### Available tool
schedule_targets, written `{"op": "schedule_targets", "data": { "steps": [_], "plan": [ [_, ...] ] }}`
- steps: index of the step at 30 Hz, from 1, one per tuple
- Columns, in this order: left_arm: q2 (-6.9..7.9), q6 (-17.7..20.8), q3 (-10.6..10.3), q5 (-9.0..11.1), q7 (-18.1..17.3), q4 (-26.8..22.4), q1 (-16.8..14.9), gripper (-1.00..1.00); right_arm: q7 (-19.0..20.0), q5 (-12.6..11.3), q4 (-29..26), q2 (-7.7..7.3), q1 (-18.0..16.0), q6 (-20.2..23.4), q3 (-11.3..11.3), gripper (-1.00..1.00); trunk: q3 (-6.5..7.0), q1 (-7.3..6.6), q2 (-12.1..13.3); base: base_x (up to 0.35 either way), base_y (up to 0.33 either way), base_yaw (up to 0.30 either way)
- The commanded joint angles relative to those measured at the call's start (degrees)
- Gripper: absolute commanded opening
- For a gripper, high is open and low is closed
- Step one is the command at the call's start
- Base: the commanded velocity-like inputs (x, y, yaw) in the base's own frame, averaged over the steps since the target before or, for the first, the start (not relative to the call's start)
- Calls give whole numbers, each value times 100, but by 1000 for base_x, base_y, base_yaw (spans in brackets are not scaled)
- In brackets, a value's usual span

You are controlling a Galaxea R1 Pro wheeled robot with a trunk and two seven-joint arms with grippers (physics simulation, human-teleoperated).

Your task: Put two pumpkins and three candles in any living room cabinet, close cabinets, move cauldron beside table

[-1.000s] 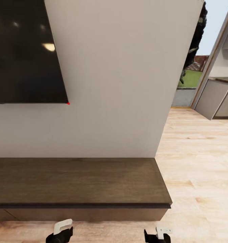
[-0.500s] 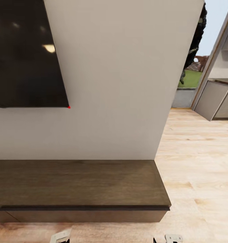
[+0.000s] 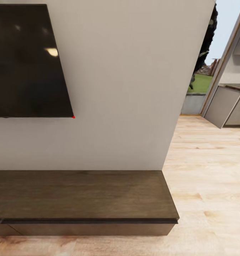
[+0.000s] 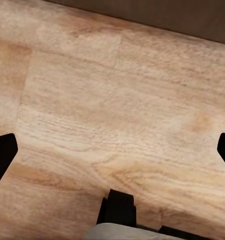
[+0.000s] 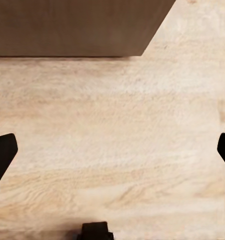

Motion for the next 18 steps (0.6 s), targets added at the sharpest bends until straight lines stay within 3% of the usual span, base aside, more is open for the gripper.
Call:
{"op": "schedule_targets", "data": {
  "steps": [1, 6, 11, 18],
  "plan": [
    [-1, 7, -2, 0, -1, 0, 21, 100, -1, 2, -9, 1, 0, 214, 2, 100, 19, -23, 42, 0, 0, 0],
    [-1, 35, -1, 0, -3, 0, 94, 100, 6, 17, -46, 5, 1, 899, 3, 100, 108, -132, 242, 0, 0, 0],
    [1, 980, 0, 0, -3, 0, 126, 100, 11, 19, -44, 25, 1, 1020, 12, 100, 198, -242, 443, 0, 0, 0],
    [-7, 1207, -7, -5, -3, 0, 182, 100, 21, 9, -49, 31, -2, 1707, -3, 100, 324, -396, 723, 0, 0, 0]
  ]
}}
